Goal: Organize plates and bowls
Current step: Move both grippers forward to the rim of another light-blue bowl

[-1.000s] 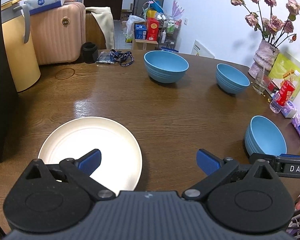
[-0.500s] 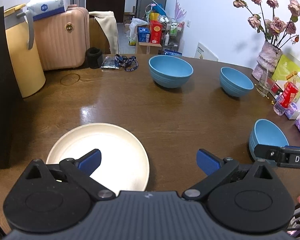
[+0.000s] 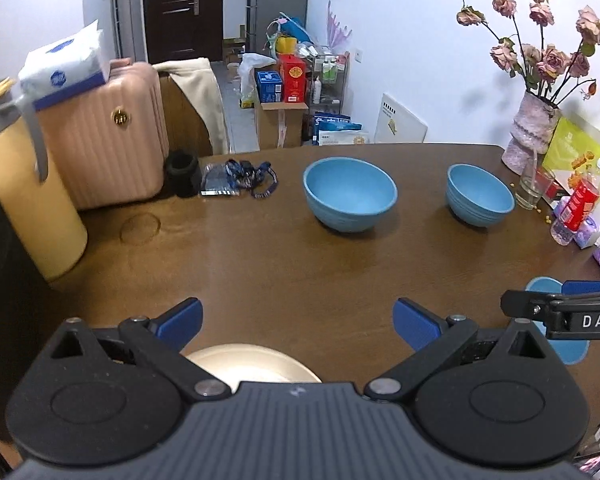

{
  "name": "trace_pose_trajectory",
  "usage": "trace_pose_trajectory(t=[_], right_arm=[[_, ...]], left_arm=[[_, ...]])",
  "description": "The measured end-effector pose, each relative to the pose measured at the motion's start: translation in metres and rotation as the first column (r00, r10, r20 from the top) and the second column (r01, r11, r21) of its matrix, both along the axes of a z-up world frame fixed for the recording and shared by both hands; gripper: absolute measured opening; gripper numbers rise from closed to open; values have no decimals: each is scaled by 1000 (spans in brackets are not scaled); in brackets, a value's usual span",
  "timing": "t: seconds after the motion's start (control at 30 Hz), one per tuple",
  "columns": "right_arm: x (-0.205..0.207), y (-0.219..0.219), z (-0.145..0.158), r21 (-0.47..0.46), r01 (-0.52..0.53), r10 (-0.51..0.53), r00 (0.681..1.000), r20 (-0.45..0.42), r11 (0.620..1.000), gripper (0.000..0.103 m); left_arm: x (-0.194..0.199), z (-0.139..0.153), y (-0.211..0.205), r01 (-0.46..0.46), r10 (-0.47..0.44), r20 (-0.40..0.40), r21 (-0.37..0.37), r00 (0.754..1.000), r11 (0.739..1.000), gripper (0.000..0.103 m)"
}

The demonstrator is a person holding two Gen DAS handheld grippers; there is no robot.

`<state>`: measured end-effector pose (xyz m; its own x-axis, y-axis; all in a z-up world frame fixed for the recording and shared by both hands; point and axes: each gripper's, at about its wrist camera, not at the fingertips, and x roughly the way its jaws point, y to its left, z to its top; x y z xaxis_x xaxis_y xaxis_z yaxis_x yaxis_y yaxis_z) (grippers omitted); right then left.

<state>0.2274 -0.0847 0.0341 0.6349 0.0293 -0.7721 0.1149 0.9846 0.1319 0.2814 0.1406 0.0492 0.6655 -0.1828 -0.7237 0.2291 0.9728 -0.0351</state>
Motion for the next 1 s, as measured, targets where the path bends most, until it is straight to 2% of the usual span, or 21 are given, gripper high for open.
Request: trace_pose_trajectory(t=[0.27,0.43,0.53,0.7,1.0], right_arm=[[50,28,9,-3,65,-65,998,-17,998,103],[71,33,12,7,128,-128,991,-26,992,103],[83,29,15,27,158,-157,987,-33,987,103],[107,9,23,66,215,-213,976,-36,974,103],[191,-23,9,90,262,-251,961,-113,961,102]], left_arm=[[67,10,7,41,-41,-21,24,999,999,103],[108,16,2,27,-26,-50,16,998,1000,103],[130,23,-2,21,-21,-52,-5,998,1000,103],[173,31,-18,12,-11,-68,19,998,1000,103],[253,9,-52,-25,41,-162,96,986,995,103]])
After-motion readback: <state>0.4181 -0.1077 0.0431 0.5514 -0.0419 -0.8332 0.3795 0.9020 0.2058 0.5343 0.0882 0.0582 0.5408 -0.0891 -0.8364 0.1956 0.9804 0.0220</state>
